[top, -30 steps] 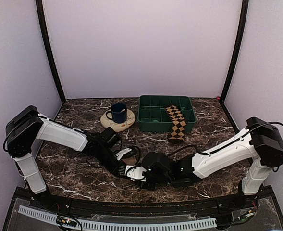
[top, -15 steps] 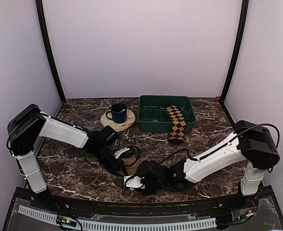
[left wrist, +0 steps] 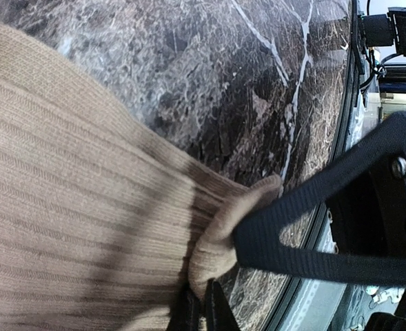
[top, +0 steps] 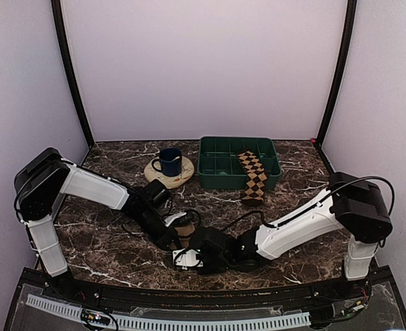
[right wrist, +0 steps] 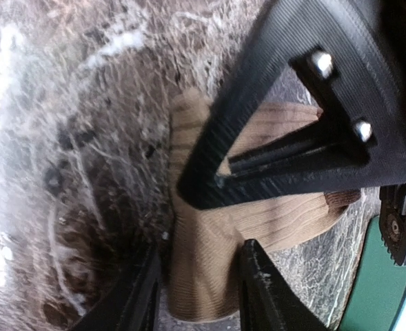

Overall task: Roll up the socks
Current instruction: Roll the sock at the center of the board.

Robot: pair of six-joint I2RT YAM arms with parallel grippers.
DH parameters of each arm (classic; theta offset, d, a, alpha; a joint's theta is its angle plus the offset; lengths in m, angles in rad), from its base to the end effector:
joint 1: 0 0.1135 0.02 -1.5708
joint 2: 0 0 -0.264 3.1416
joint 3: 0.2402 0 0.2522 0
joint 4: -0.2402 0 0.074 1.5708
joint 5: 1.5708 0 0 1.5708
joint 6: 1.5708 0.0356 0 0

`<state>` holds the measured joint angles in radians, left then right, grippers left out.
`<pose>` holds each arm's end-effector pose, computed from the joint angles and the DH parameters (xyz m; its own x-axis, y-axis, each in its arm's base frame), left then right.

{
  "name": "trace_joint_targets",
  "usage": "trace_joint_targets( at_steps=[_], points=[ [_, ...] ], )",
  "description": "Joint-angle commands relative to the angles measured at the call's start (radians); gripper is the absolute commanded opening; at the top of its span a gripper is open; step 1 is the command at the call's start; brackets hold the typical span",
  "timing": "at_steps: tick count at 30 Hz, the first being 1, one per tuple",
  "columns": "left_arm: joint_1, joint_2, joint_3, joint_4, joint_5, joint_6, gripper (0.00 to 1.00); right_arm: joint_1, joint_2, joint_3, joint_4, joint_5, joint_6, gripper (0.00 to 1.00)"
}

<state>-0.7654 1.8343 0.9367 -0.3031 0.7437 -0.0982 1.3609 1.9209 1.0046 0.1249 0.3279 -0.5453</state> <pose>0.2174 -0.2423 0.1209 -0.7363 0.6074 -0.2981 0.6173 0.4226 -0.6636 0.0910 0.3722 0.1271 0.3291 -0.8120 -0.4821 -0.8282 -0.0029 -0.5604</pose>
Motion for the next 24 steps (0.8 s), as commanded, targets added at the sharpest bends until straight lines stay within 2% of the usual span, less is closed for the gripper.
trace_joint_targets(
  at_steps=[1, 15, 22, 24],
  points=[
    [0.009, 0.021, 0.000, -0.082, -0.010, 0.035, 0.00, -0.029, 0.027, 0.020, -0.043, -0.025, -0.015, 0.33],
    [0.023, 0.041, 0.029, -0.118, 0.054, 0.065, 0.00, -0.066, 0.063, 0.063, -0.203, -0.125, -0.019, 0.24],
    [0.028, 0.031, 0.032, -0.126, 0.040, 0.053, 0.00, -0.086, 0.105, 0.112, -0.290, -0.203, 0.025, 0.08],
    [0.032, 0.019, 0.033, -0.125, 0.029, 0.042, 0.04, -0.091, 0.105, 0.115, -0.302, -0.218, 0.038, 0.06]
  ],
)
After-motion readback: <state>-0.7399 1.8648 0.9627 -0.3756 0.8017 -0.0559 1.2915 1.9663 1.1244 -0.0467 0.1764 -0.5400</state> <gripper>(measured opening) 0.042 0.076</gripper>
